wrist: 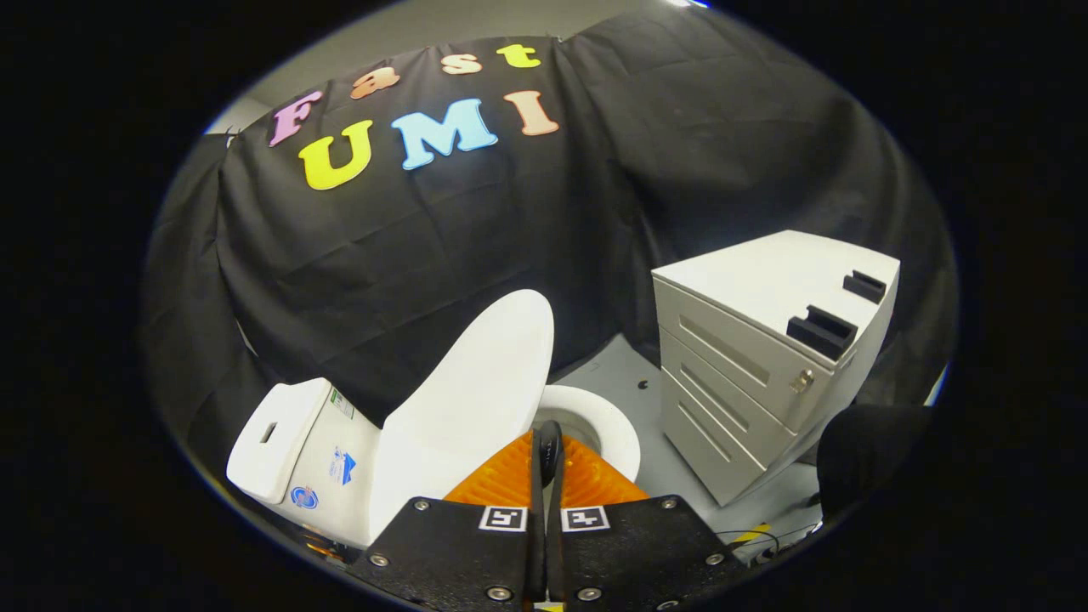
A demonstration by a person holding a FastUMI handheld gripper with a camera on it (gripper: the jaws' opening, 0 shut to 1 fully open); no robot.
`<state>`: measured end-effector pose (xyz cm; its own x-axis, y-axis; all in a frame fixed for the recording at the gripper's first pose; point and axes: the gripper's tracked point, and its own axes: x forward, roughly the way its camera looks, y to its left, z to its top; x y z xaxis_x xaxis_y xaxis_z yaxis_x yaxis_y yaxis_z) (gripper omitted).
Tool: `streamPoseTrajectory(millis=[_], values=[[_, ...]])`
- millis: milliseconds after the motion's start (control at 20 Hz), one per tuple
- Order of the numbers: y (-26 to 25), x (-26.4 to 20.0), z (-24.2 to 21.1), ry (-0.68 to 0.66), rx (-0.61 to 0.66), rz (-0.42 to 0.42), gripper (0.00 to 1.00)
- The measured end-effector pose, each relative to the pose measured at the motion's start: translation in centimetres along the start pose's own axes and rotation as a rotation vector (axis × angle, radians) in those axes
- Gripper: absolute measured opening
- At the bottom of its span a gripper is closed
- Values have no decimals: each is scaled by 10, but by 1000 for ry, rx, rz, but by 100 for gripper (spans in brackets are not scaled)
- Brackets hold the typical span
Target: Open the toilet lid.
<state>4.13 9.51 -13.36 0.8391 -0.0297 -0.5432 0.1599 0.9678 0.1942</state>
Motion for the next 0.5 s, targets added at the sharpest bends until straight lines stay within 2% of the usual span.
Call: streamPoseTrajectory(millis=[200,500], values=[[29,-16,21,-30,-141,-25,0],[68,-36,40,-67,-237,-42,0]])
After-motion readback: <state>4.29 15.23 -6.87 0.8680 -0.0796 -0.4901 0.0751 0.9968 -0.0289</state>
